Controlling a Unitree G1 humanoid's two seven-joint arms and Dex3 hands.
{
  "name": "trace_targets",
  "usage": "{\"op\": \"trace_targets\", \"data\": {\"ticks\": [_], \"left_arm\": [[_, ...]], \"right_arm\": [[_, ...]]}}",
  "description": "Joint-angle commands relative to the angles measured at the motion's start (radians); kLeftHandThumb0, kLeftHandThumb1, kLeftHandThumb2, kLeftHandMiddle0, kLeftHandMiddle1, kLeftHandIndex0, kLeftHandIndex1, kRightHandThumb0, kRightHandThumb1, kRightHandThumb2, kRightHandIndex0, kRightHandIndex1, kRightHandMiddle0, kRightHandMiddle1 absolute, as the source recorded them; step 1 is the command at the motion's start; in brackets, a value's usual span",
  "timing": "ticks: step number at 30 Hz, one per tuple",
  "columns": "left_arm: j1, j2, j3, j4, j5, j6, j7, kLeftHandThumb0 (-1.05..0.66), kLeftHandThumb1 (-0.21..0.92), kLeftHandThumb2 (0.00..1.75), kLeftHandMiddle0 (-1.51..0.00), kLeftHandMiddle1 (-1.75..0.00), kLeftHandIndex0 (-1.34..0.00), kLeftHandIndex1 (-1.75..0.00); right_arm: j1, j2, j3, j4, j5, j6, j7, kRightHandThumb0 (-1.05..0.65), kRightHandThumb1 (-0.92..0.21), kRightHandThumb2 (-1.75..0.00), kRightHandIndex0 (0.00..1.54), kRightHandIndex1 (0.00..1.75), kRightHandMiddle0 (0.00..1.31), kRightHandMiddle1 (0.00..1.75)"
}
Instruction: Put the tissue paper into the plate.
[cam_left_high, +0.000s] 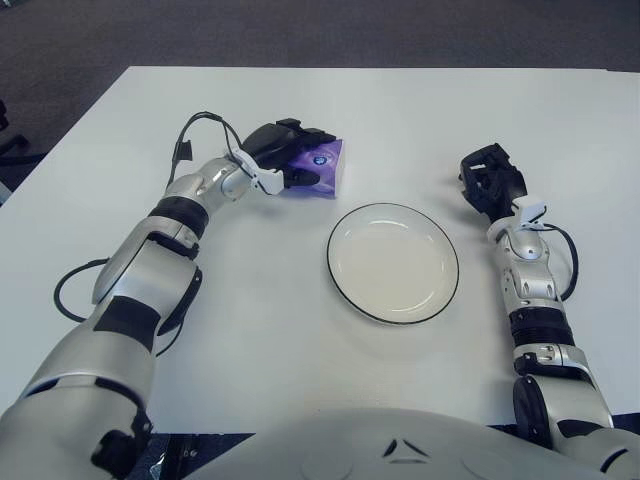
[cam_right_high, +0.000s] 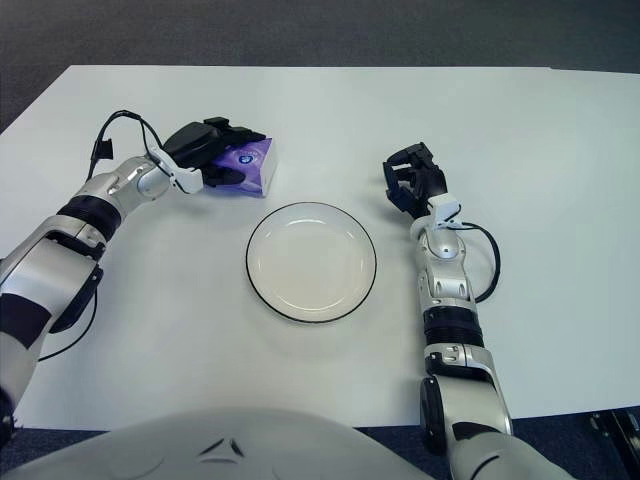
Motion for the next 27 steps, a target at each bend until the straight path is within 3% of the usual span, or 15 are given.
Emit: {"op": "trace_targets", "data": {"ticks": [1, 10, 18, 27], "left_arm": [[0.016, 0.004, -0.033, 0.017, 0.055, 0.004, 0.095, -0.38, 0.92, 0.33, -0.63, -1.64, -0.44, -1.43], [0.009, 0.015, -0.057, 0.005, 0.101, 0.006, 0.22, -0.35, 0.92, 0.32, -0.74, -1.51, -0.42, -1.51], [0.005, 0.019, -0.088, 0.002, 0.174, -0.016, 0.465, -0.35, 0.92, 0.32, -0.76, -1.5, -0.41, -1.51], [-0.013, 0.018, -0.105, 0.009, 0.215, -0.065, 0.661, -0.35, 0.92, 0.29, -0.76, -1.44, -0.44, -1.48]], "right_arm": [[0.148, 0.059, 0.018, 0.064, 0.0, 0.018, 0.005, -0.36, -0.84, -0.59, 0.72, 1.75, 0.29, 1.71], [0.151, 0.055, 0.022, 0.057, -0.003, 0.026, 0.01, -0.36, -0.83, -0.6, 0.72, 1.75, 0.29, 1.71], [0.152, 0.05, 0.026, 0.053, -0.006, 0.031, 0.014, -0.36, -0.83, -0.6, 0.71, 1.75, 0.29, 1.71], [0.153, 0.045, 0.03, 0.052, -0.006, 0.032, 0.016, -0.36, -0.83, -0.61, 0.71, 1.75, 0.29, 1.72]]}}
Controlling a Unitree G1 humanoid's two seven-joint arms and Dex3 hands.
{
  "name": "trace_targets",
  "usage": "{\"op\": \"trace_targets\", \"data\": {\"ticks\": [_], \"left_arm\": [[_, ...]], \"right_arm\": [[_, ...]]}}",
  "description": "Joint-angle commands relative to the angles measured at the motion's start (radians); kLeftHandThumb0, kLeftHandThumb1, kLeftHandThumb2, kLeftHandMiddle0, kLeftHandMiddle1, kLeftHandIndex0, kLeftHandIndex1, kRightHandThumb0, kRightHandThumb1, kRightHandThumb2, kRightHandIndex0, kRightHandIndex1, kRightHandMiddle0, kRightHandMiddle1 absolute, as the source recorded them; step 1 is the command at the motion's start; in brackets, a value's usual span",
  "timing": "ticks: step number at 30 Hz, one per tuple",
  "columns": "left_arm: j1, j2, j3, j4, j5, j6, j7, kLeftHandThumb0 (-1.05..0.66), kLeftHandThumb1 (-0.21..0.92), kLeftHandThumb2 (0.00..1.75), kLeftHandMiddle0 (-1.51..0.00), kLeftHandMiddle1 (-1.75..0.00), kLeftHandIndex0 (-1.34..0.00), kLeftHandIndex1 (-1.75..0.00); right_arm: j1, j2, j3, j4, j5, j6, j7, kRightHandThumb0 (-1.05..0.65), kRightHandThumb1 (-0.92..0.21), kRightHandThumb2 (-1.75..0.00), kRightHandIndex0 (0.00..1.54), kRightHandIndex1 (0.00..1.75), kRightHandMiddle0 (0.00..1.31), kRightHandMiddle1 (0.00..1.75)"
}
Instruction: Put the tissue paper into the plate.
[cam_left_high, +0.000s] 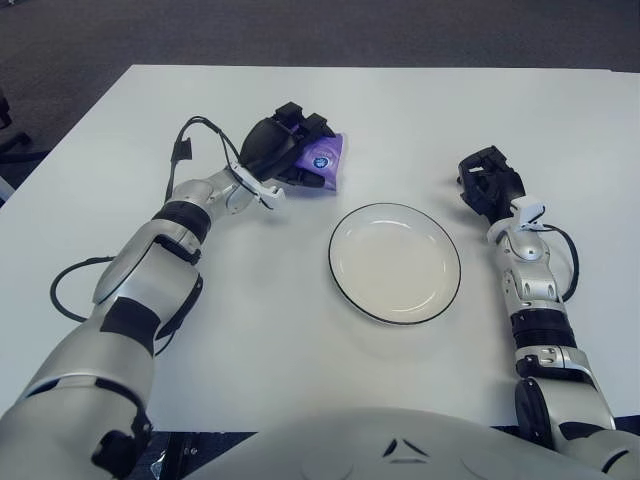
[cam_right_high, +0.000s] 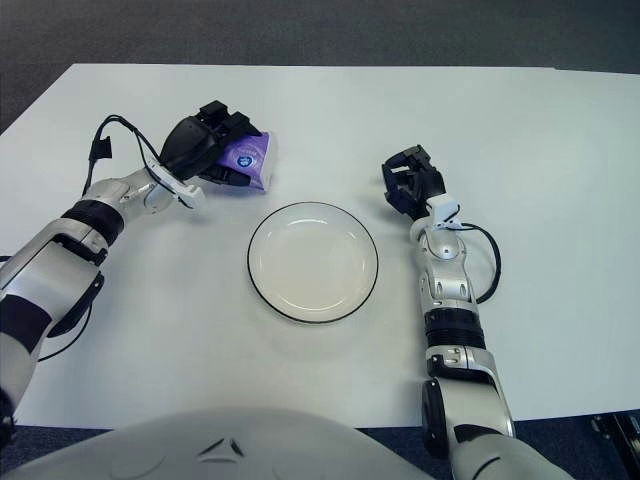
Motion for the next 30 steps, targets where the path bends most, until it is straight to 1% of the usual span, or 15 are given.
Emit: {"op": "trace_targets", "data": {"ticks": [1, 2, 4, 6, 8, 12, 14, 15, 16, 18, 20, 23, 27, 30], "left_arm": [[-0.024, 0.02, -0.013, -0.002, 0.028, -0.027, 0.087, -0.35, 0.92, 0.29, -0.76, -1.42, -0.44, -1.48], [-0.028, 0.021, -0.013, -0.006, 0.029, -0.033, 0.095, -0.23, 0.92, 0.25, -0.67, -1.39, -0.47, -1.42], [-0.033, 0.027, -0.01, -0.019, 0.027, -0.047, 0.098, -0.12, 0.92, 0.22, -0.6, -1.36, -0.49, -1.37], [-0.035, 0.034, -0.002, -0.038, 0.021, -0.061, 0.097, -0.06, 0.92, 0.2, -0.56, -1.34, -0.51, -1.34], [-0.036, 0.039, 0.013, -0.069, 0.008, -0.078, 0.091, -0.03, 0.92, 0.19, -0.6, -1.37, -0.49, -1.24], [-0.034, 0.034, 0.037, -0.114, -0.01, -0.105, 0.099, -0.01, 0.92, 0.18, -0.61, -1.38, -0.49, -1.19], [-0.035, 0.022, 0.051, -0.131, -0.036, -0.157, 0.084, -0.01, 0.92, 0.18, -0.62, -1.38, -0.49, -1.18], [-0.036, 0.018, 0.056, -0.136, -0.046, -0.177, 0.074, -0.01, 0.92, 0.18, -0.59, -1.36, -0.5, -1.22], [-0.037, 0.012, 0.063, -0.141, -0.066, -0.212, 0.055, -0.01, 0.92, 0.18, -0.57, -1.34, -0.51, -1.25], [-0.038, 0.005, 0.072, -0.145, -0.086, -0.248, 0.032, 0.0, 0.92, 0.18, -0.55, -1.33, -0.52, -1.27], [-0.033, -0.013, 0.081, -0.156, -0.125, -0.293, -0.02, 0.0, 0.92, 0.18, -0.54, -1.32, -0.53, -1.29], [-0.02, -0.036, 0.093, -0.185, -0.167, -0.33, -0.081, 0.0, 0.92, 0.18, -0.53, -1.32, -0.53, -1.3], [0.021, -0.072, 0.111, -0.275, -0.218, -0.357, -0.161, -0.01, 0.91, 0.17, -0.58, -1.42, -0.59, -1.09], [0.049, -0.087, 0.127, -0.335, -0.249, -0.357, -0.22, -0.01, 0.9, 0.16, -0.6, -1.43, -0.61, -1.04]], "right_arm": [[0.144, 0.053, 0.017, 0.067, -0.004, 0.009, 0.006, -0.36, -0.83, -0.61, 0.71, 1.75, 0.29, 1.72], [0.145, 0.053, 0.018, 0.066, -0.004, 0.009, 0.006, -0.36, -0.83, -0.61, 0.71, 1.75, 0.29, 1.72], [0.145, 0.052, 0.018, 0.066, -0.004, 0.009, 0.006, -0.36, -0.83, -0.61, 0.71, 1.75, 0.29, 1.72], [0.145, 0.051, 0.019, 0.065, -0.003, 0.01, 0.006, -0.36, -0.83, -0.61, 0.71, 1.75, 0.29, 1.72], [0.145, 0.05, 0.02, 0.065, -0.004, 0.011, 0.007, -0.36, -0.83, -0.61, 0.7, 1.75, 0.28, 1.72], [0.144, 0.046, 0.021, 0.063, -0.006, 0.016, 0.008, -0.36, -0.83, -0.61, 0.7, 1.75, 0.28, 1.72], [0.144, 0.044, 0.023, 0.062, -0.008, 0.019, 0.008, -0.36, -0.83, -0.61, 0.7, 1.75, 0.28, 1.72], [0.144, 0.044, 0.023, 0.061, -0.008, 0.02, 0.008, -0.36, -0.83, -0.61, 0.7, 1.75, 0.28, 1.73], [0.144, 0.043, 0.023, 0.06, -0.009, 0.022, 0.008, -0.36, -0.83, -0.61, 0.7, 1.75, 0.28, 1.73], [0.144, 0.042, 0.024, 0.058, -0.01, 0.024, 0.008, -0.36, -0.83, -0.61, 0.7, 1.75, 0.28, 1.73], [0.144, 0.042, 0.025, 0.058, -0.011, 0.026, 0.007, -0.36, -0.83, -0.61, 0.7, 1.75, 0.28, 1.73], [0.144, 0.042, 0.026, 0.057, -0.012, 0.027, 0.006, -0.36, -0.83, -0.61, 0.7, 1.75, 0.28, 1.73], [0.143, 0.042, 0.026, 0.056, -0.013, 0.032, 0.005, -0.36, -0.83, -0.61, 0.69, 1.75, 0.28, 1.73], [0.141, 0.041, 0.026, 0.055, -0.014, 0.035, 0.005, -0.36, -0.83, -0.62, 0.69, 1.75, 0.28, 1.73]]}}
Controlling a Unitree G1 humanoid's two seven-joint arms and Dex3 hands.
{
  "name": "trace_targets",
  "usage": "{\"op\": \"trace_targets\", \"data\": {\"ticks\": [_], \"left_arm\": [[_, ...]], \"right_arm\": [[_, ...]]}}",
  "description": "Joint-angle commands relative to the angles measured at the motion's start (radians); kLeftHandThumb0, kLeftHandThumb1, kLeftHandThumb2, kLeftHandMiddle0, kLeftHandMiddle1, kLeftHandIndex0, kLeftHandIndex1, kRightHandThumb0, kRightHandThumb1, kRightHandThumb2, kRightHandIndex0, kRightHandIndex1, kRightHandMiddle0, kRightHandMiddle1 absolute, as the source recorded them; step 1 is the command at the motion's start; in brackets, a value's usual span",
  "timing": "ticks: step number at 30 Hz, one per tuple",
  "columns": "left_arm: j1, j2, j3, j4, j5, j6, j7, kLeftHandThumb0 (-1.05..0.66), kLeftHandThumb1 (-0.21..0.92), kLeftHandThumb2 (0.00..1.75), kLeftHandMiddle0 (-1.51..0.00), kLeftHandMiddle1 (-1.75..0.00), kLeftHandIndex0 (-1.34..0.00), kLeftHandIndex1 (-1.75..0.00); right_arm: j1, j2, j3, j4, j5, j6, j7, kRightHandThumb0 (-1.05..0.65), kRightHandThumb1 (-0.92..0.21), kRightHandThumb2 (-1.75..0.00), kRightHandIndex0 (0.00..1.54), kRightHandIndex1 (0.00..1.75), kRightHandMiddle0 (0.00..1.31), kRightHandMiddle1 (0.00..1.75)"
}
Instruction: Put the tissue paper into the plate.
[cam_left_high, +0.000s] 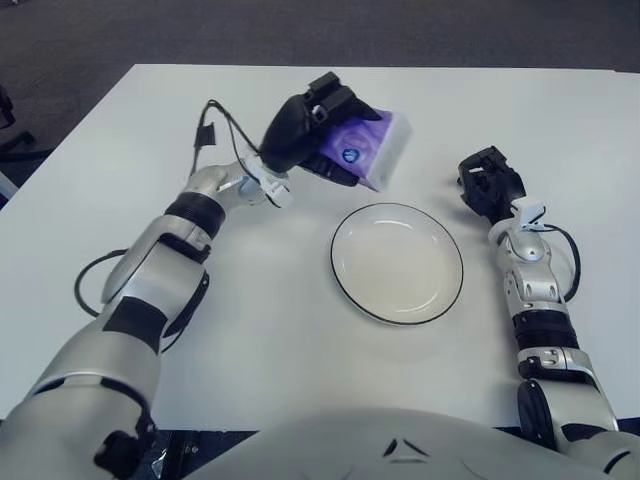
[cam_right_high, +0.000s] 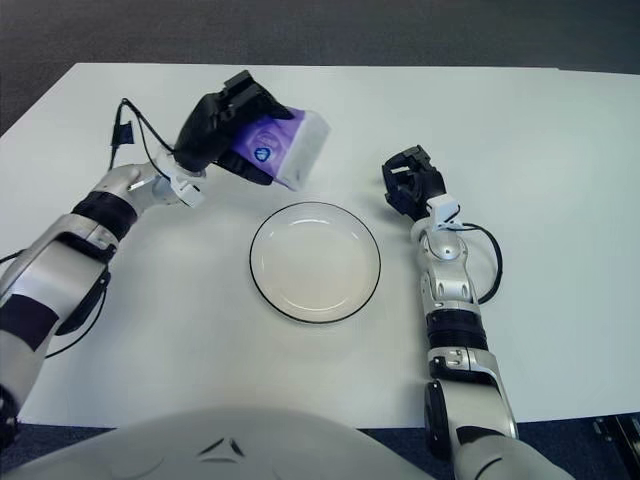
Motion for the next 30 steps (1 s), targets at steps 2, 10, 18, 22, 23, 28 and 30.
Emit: {"op": "trace_targets", "data": {"ticks": [2, 10, 18, 22, 23, 28, 30], "left_arm": [[0.051, -0.028, 0.038, -0.106, -0.067, -0.01, -0.101, -0.01, 0.9, 0.15, -0.61, -1.43, -0.65, -0.99], [0.031, -0.084, 0.043, -0.094, -0.182, -0.112, -0.259, -0.01, 0.89, 0.14, -0.64, -1.41, -0.7, -0.93], [0.009, -0.127, 0.026, -0.01, -0.292, -0.263, -0.407, -0.01, 0.88, 0.13, -0.66, -1.38, -0.71, -0.92], [0.022, -0.149, 0.041, 0.001, -0.316, -0.314, -0.458, -0.01, 0.88, 0.13, -0.68, -1.35, -0.7, -0.93], [0.025, -0.154, 0.046, 0.004, -0.32, -0.322, -0.469, -0.01, 0.88, 0.13, -0.68, -1.35, -0.7, -0.93], [0.064, -0.185, 0.072, 0.01, -0.31, -0.354, -0.513, -0.01, 0.88, 0.12, -0.68, -1.34, -0.7, -0.93], [0.085, -0.198, 0.08, 0.009, -0.304, -0.365, -0.53, -0.01, 0.89, 0.12, -0.68, -1.34, -0.7, -0.94]], "right_arm": [[0.133, 0.05, 0.019, 0.066, -0.008, 0.031, 0.0, -0.36, -0.83, -0.62, 0.69, 1.75, 0.28, 1.73], [0.127, 0.044, 0.025, 0.071, -0.019, 0.04, -0.004, -0.36, -0.84, -0.61, 0.67, 1.74, 0.27, 1.73], [0.12, 0.029, 0.034, 0.081, -0.046, 0.04, -0.007, -0.36, -0.85, -0.59, 0.65, 1.73, 0.27, 1.72], [0.115, 0.024, 0.035, 0.086, -0.05, 0.043, -0.001, -0.36, -0.85, -0.57, 0.65, 1.72, 0.27, 1.72], [0.115, 0.023, 0.035, 0.086, -0.051, 0.044, -0.001, -0.36, -0.86, -0.57, 0.65, 1.72, 0.27, 1.72], [0.111, 0.022, 0.038, 0.09, -0.056, 0.055, -0.006, -0.36, -0.87, -0.55, 0.66, 1.71, 0.28, 1.71], [0.108, 0.023, 0.039, 0.093, -0.058, 0.059, -0.012, -0.36, -0.87, -0.55, 0.66, 1.71, 0.28, 1.71]]}}
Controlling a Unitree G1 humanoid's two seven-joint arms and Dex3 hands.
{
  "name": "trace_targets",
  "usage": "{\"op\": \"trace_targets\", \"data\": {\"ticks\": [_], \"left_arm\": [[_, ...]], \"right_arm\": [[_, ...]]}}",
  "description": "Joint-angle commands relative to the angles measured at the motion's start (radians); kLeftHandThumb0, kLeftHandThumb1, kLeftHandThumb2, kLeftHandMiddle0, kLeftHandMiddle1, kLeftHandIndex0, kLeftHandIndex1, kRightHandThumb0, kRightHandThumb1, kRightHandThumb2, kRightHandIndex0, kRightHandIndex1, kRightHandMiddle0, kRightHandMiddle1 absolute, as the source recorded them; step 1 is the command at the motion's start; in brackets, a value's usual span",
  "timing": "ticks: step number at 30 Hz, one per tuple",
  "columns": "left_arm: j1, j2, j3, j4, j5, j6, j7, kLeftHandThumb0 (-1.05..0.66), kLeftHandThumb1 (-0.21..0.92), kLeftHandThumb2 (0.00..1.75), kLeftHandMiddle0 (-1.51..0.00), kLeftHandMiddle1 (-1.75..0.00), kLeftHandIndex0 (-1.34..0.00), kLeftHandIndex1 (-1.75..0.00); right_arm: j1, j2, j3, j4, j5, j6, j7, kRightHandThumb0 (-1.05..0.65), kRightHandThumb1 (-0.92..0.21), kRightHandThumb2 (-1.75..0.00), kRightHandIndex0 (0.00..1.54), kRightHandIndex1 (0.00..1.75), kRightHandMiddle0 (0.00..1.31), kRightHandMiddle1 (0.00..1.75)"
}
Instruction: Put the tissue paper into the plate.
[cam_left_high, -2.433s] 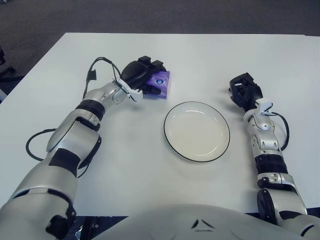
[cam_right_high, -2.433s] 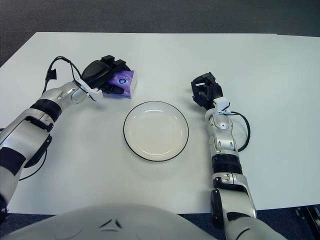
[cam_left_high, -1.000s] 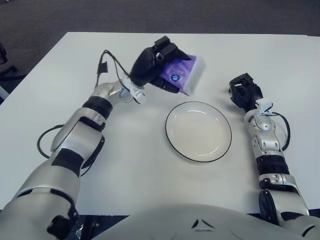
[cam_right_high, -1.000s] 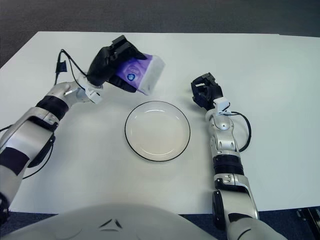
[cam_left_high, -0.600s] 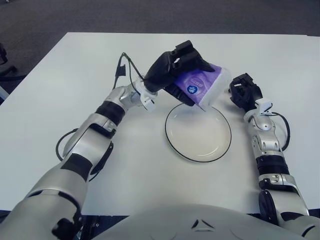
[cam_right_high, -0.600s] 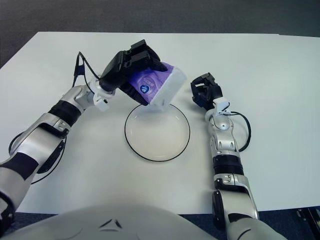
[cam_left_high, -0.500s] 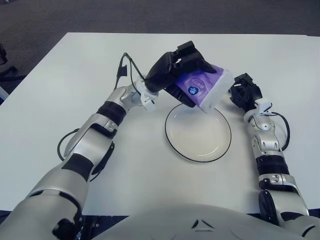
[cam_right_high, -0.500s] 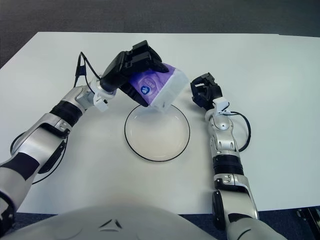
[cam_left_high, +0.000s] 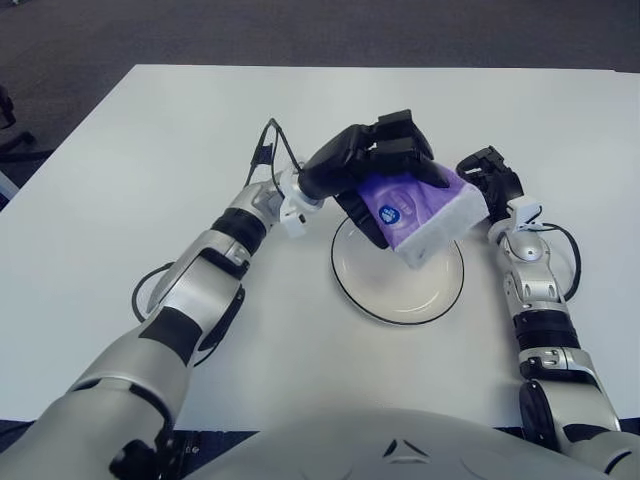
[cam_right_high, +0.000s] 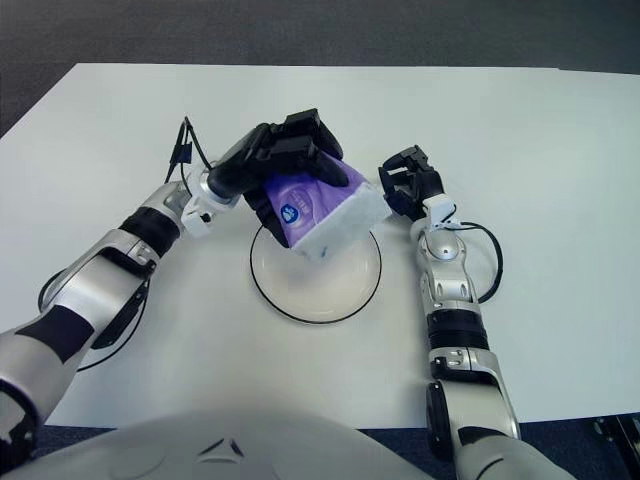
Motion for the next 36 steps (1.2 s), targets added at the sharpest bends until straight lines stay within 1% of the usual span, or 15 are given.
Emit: {"op": "trace_targets", "data": {"ticks": [1, 7, 11, 12, 16, 19, 20, 21, 22, 24, 26, 27, 30, 31, 36], "left_arm": [[0.041, -0.019, 0.028, 0.006, -0.003, -0.022, -0.031, -0.01, 0.89, 0.12, -0.67, -1.35, -0.7, -0.95], [0.055, -0.034, 0.037, 0.023, -0.014, -0.039, -0.08, 0.0, 0.9, 0.11, -0.66, -1.34, -0.66, -1.01], [0.035, -0.024, 0.001, 0.051, -0.043, -0.057, -0.118, 0.0, 0.92, 0.1, -0.64, -1.35, -0.64, -1.04], [0.03, -0.021, -0.009, 0.057, -0.052, -0.06, -0.126, 0.0, 0.92, 0.11, -0.64, -1.31, -0.61, -1.1], [0.006, 0.007, -0.065, 0.059, -0.11, -0.052, -0.173, -0.01, 0.92, 0.14, -0.62, -1.26, -0.53, -1.25], [0.002, 0.068, -0.105, -0.009, -0.15, -0.008, -0.237, -0.01, 0.92, 0.2, -0.59, -1.27, -0.43, -1.36], [0.003, 0.088, -0.115, -0.037, -0.164, 0.009, -0.26, -0.19, 0.92, 0.18, -0.56, -1.06, -0.41, -1.13], [0.007, 0.118, -0.126, -0.084, -0.178, 0.036, -0.291, -0.3, 0.92, 0.16, -0.58, -0.86, -0.43, -0.91], [0.011, 0.14, -0.135, -0.12, -0.194, 0.059, -0.317, -0.35, 0.92, 0.16, -0.59, -0.75, -0.43, -0.8], [0.022, 0.177, -0.148, -0.191, -0.228, 0.106, -0.365, -0.46, 0.92, 0.15, -0.64, -0.43, -0.46, -0.44], [0.021, 0.217, -0.161, -0.256, -0.248, 0.171, -0.434, -0.5, 0.92, 0.15, -0.66, -0.28, -0.45, -0.28], [0.017, 0.235, -0.165, -0.284, -0.252, 0.205, -0.47, -0.52, 0.92, 0.15, -0.67, -0.22, -0.45, -0.21], [0.013, 0.261, -0.162, -0.345, -0.258, 0.274, -0.546, -0.56, 0.92, 0.2, -0.68, -0.14, -0.42, -0.11], [0.009, 0.265, -0.153, -0.359, -0.242, 0.284, -0.563, -0.57, 0.92, 0.21, -0.68, -0.13, -0.42, -0.1], [-0.005, 0.274, -0.122, -0.404, -0.197, 0.31, -0.625, -0.69, 0.92, 0.46, -0.71, -0.1, -0.4, -0.05]], "right_arm": [[0.108, 0.038, 0.019, 0.088, -0.015, 0.046, -0.004, -0.36, -0.87, -0.55, 0.66, 1.71, 0.28, 1.71], [0.107, 0.042, 0.019, 0.091, -0.017, 0.046, -0.015, -0.36, -0.86, -0.55, 0.66, 1.71, 0.3, 1.69], [0.108, 0.046, 0.018, 0.09, -0.012, 0.047, -0.019, -0.36, -0.85, -0.55, 0.66, 1.72, 0.3, 1.69], [0.108, 0.046, 0.017, 0.09, -0.011, 0.047, -0.019, -0.36, -0.85, -0.55, 0.66, 1.72, 0.3, 1.69], [0.108, 0.047, 0.016, 0.09, -0.007, 0.048, -0.018, -0.36, -0.85, -0.55, 0.66, 1.72, 0.31, 1.68], [0.108, 0.047, 0.016, 0.088, -0.006, 0.05, -0.018, -0.36, -0.85, -0.55, 0.66, 1.72, 0.31, 1.68], [0.108, 0.047, 0.016, 0.087, -0.006, 0.05, -0.018, -0.36, -0.85, -0.55, 0.66, 1.72, 0.31, 1.68], [0.109, 0.047, 0.016, 0.086, -0.007, 0.052, -0.019, -0.36, -0.85, -0.55, 0.66, 1.72, 0.31, 1.68], [0.109, 0.047, 0.017, 0.085, -0.007, 0.052, -0.019, -0.36, -0.85, -0.55, 0.66, 1.72, 0.31, 1.68], [0.109, 0.047, 0.017, 0.084, -0.007, 0.054, -0.019, -0.37, -0.84, -0.55, 0.66, 1.72, 0.32, 1.68], [0.11, 0.046, 0.018, 0.082, -0.008, 0.056, -0.02, -0.37, -0.84, -0.56, 0.66, 1.72, 0.32, 1.68], [0.11, 0.046, 0.018, 0.081, -0.008, 0.057, -0.02, -0.37, -0.84, -0.56, 0.66, 1.72, 0.32, 1.68], [0.11, 0.045, 0.019, 0.08, -0.009, 0.059, -0.02, -0.37, -0.84, -0.56, 0.66, 1.72, 0.32, 1.68], [0.11, 0.045, 0.019, 0.079, -0.009, 0.06, -0.02, -0.37, -0.84, -0.56, 0.66, 1.72, 0.32, 1.68], [0.106, 0.045, 0.021, 0.08, -0.012, 0.064, -0.022, -0.37, -0.84, -0.56, 0.65, 1.72, 0.32, 1.68]]}}
